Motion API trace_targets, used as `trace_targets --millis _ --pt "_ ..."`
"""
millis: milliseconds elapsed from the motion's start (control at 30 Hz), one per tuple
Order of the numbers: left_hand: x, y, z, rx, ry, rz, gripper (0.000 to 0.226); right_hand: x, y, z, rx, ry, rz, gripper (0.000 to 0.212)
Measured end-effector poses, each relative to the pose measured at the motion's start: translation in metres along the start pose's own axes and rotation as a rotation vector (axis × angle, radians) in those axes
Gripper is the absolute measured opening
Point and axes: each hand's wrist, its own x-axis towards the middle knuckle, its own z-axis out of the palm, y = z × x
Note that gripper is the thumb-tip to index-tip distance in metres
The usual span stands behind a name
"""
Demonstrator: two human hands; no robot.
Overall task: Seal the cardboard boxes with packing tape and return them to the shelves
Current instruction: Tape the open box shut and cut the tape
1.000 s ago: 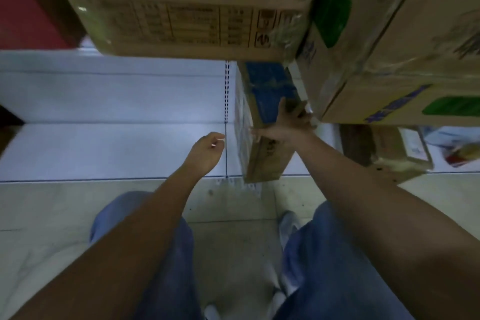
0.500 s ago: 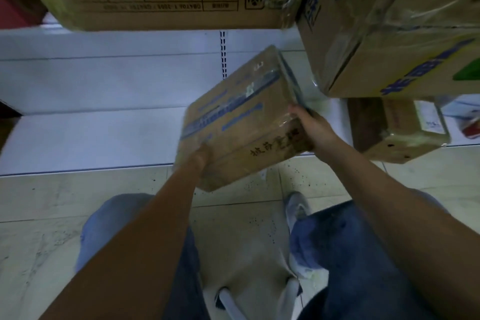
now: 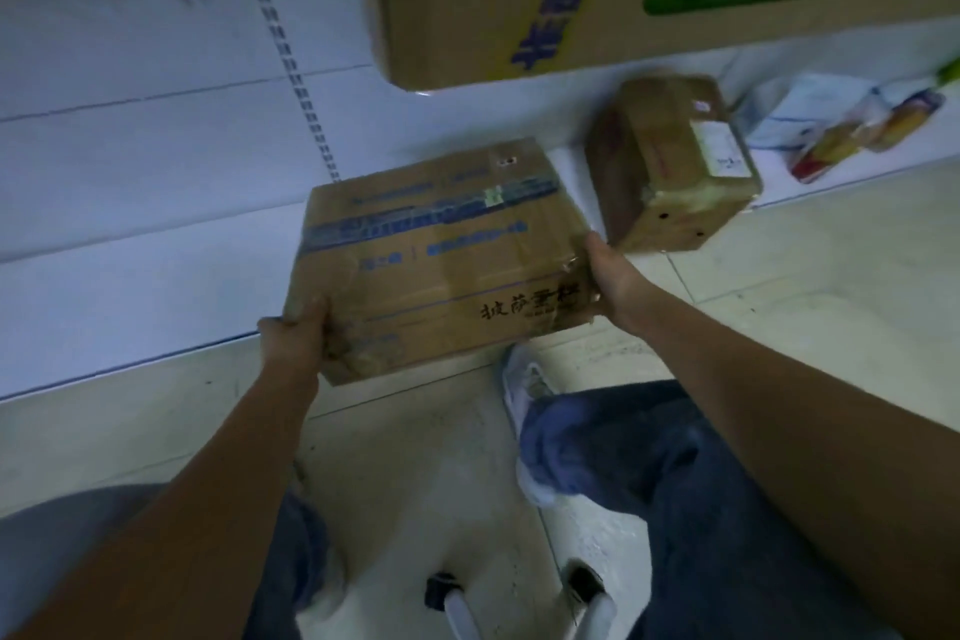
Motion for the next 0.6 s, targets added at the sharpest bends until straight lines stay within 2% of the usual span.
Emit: trace_targets --millis 67,167,233,300,367,433,500,600 --pt "-0.001 -0.003 0.026 0.015 0.026 0.072 0.055 0.022 0.013 -0.019 -0.007 0.069 -0.072 0.029" --pt "-0.003 0.005 0.064 0.008 -0.007 0.169 0.047 0.057 0.022 -0.046 0.026 0.095 -0.144 0.035" --pt "0.001 0.015 0.088 0.088 -0.029 0.201 0.048 0.084 0.019 -0.058 0.026 0.116 -0.167 0.036" --pt "0.016 0.020 0.107 0.301 -0.065 0.164 0.058 0.117 0.019 -0.064 -0.041 0.158 -0.156 0.046" --pt "0.032 0.014 0.125 0.471 -0.130 0.107 0.065 0.180 0.039 -0.078 -0.094 0.153 -0.118 0.065" --pt "0.041 0.004 0.135 0.503 -0.158 0.077 0.072 0.202 0.048 -0.074 -0.182 0.153 -0.082 0.088" --pt "0.042 -0.004 0.143 0.541 -0.128 0.120 0.078 0.184 0.042 -0.064 -0.352 0.184 -0.090 0.090" --pt "0.051 -0.006 0.149 0.583 -0.120 0.188 0.072 0.191 0.042 -0.063 -0.488 0.255 -0.181 0.087"
